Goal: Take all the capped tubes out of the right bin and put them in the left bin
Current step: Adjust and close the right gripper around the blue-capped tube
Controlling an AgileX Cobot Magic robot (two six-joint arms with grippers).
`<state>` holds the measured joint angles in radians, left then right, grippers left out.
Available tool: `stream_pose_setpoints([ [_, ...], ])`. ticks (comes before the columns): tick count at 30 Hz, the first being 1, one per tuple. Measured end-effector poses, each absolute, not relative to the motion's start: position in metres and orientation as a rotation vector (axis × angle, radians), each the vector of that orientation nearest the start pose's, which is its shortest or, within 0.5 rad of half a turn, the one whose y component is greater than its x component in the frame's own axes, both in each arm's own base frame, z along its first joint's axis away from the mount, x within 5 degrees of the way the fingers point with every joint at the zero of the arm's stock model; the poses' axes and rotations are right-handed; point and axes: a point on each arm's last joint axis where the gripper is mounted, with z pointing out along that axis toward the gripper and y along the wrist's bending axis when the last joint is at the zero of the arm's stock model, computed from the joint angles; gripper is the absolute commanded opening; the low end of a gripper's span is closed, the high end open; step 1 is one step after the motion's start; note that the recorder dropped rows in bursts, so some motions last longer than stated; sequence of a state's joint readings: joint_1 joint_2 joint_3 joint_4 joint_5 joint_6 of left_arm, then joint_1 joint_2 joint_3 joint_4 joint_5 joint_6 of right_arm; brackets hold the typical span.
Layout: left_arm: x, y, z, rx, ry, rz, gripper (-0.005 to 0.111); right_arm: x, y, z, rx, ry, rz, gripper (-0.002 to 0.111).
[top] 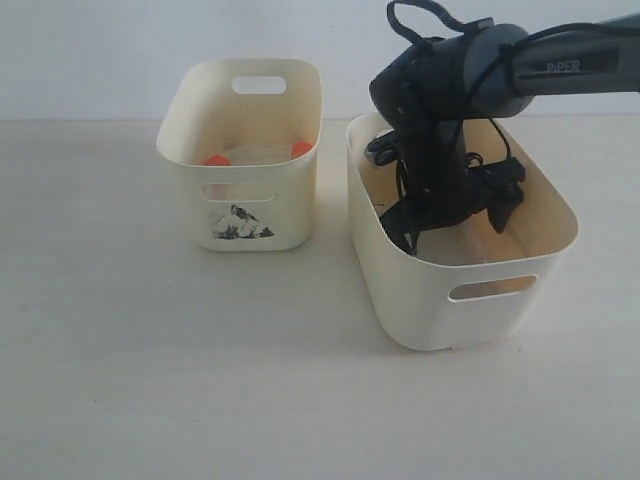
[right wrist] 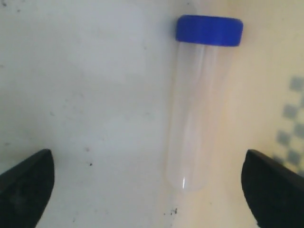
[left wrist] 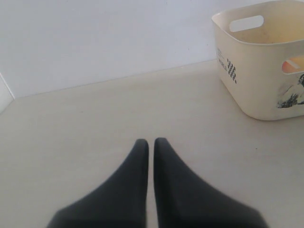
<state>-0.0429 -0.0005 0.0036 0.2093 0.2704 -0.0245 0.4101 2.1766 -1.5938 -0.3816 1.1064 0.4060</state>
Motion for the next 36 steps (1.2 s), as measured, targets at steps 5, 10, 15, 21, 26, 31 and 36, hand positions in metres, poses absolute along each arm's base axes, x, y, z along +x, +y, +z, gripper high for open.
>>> stream_pose_setpoints([
  [5,0.055,0.003,0.188,0.152,1.747,0.147,0.004,0.403,0.142,0.146,-0.278,2.961,-0.468,0.105],
  [10,0.055,0.003,0.188,0.152,1.747,0.147,0.004,0.405,0.143,0.134,-0.291,2.974,-0.482,0.105],
  [15,0.055,0.003,0.188,0.152,1.747,0.147,0.004,0.406,0.144,0.128,-0.291,2.996,-0.497,0.105],
  [21,0.055,0.003,0.188,0.152,1.747,0.147,0.004,0.407,0.144,0.124,-0.292,3.011,-0.497,0.105],
  [26,0.055,0.003,0.188,0.152,1.747,0.147,0.004,0.406,0.146,0.123,-0.312,3.03,-0.46,0.105],
  [31,0.055,0.003,0.188,0.152,1.747,0.147,0.004,0.407,0.146,0.122,-0.358,3.042,-0.404,0.105],
  [36,0.055,0.003,0.188,0.152,1.747,0.147,0.004,0.407,0.146,0.122,-0.367,3.044,-0.398,0.105],
])
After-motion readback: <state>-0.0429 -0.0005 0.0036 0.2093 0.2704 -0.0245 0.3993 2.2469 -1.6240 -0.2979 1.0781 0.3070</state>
